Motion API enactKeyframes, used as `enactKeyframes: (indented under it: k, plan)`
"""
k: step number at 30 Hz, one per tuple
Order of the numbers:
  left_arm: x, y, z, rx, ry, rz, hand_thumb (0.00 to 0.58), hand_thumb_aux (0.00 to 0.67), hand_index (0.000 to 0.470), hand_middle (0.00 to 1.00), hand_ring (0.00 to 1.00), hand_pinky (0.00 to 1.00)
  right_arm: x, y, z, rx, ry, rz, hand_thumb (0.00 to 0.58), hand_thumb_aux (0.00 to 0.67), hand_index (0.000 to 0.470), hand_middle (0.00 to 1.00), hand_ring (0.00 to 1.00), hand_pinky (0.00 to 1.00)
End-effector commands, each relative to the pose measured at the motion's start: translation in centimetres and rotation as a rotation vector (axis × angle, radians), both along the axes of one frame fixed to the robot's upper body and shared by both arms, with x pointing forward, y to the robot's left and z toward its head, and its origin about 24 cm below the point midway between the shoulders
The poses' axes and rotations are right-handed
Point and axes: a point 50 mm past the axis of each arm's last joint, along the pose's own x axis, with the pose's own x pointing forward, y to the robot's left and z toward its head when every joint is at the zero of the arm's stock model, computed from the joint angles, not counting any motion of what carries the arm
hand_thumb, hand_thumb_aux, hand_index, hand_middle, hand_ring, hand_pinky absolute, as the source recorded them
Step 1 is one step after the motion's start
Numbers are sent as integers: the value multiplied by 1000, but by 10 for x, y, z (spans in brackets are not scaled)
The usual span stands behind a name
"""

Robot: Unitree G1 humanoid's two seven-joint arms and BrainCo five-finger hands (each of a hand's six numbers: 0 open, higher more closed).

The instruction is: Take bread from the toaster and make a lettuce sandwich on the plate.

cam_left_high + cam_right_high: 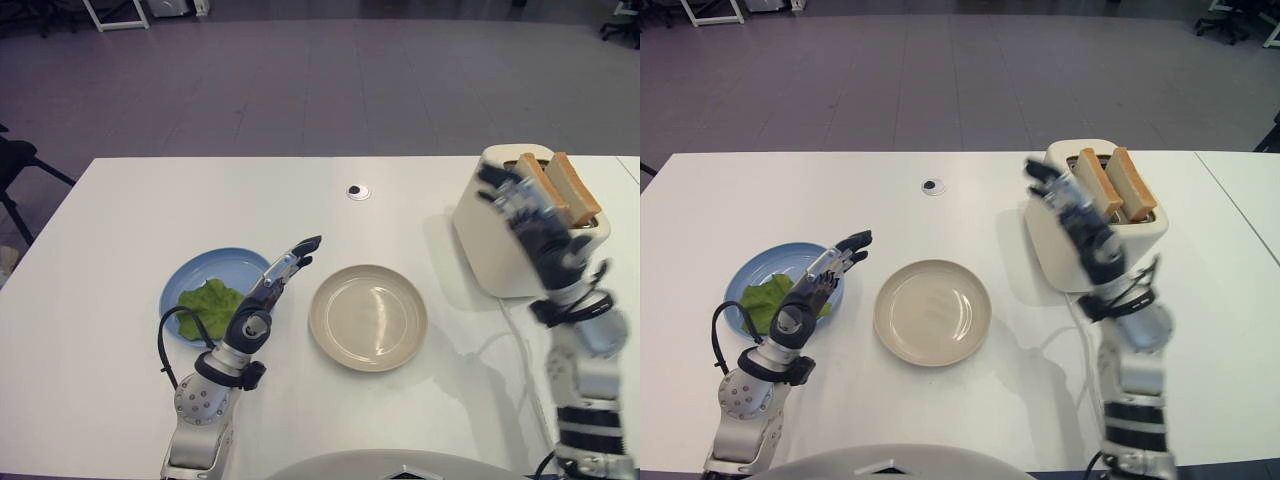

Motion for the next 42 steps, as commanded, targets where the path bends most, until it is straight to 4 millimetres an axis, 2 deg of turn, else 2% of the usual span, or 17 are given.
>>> enactKeyframes:
  k: [1,6,9,16,17,18,19,20,21,23,28,32,34,37,38,39,42]
  plan:
    - [0,-3,-3,3,19,-7,0,0,0,0,0,0,12,-34,37,-142,-62,-212,0,0,0,0,0,0]
    - [2,-4,-4,4,20,-13,0,0,0,0,0,0,21,-68,34,-321,29,-463,0,0,0,0,0,0]
    - [2,-4,-5,4,21,-13,0,0,0,0,0,0,26,-89,21,-409,99,-588,0,0,0,0,0,0]
    - [3,-5,-6,4,23,-22,0,0,0,0,0,0,30,-109,-8,-693,160,-749,0,0,0,0,0,0]
    - [4,-5,-6,4,22,-23,0,0,0,0,0,0,31,-110,-11,-710,162,-756,87,53,37,0,0,0]
    - [4,-5,-6,3,22,-25,0,0,0,0,0,0,31,-111,-13,-719,165,-760,148,92,65,0,0,0]
    - [4,-6,-6,3,22,-25,0,0,0,0,0,0,32,-112,-14,-723,167,-762,183,116,81,0,0,0]
    - [4,-6,-6,3,22,-26,0,0,0,0,0,0,32,-113,-16,-726,174,-762,268,179,125,0,0,0]
    - [4,-6,-6,2,22,-26,0,0,0,0,0,0,33,-113,-18,-731,181,-761,374,271,190,0,0,0]
    - [4,-6,-6,2,22,-28,0,0,0,0,0,0,33,-113,-23,-740,193,-756,436,336,236,0,0,0]
    - [5,-6,-7,1,23,-32,0,0,0,0,0,0,34,-110,-29,-743,213,-736,485,399,280,0,0,0]
    - [5,-6,-7,1,23,-33,0,0,0,0,0,0,34,-108,-30,-740,210,-728,443,344,241,0,0,0]
    - [4,-6,-6,1,22,-32,0,0,0,0,0,0,34,-107,-30,-737,212,-721,445,347,243,0,0,0]
    - [4,-6,-6,1,22,-32,0,0,0,0,0,0,34,-106,-30,-729,212,-714,514,444,311,0,0,0]
    - [4,-6,-6,1,22,-32,0,0,0,0,0,0,34,-105,-30,-724,207,-713,577,623,437,0,0,0]
    - [4,-6,-6,2,22,-32,0,0,0,0,0,0,35,-104,-29,-719,201,-712,580,670,470,0,0,0]
    - [4,-6,-6,5,21,-31,0,0,0,0,0,0,35,-102,-26,-695,180,-714,580,670,470,0,0,0]
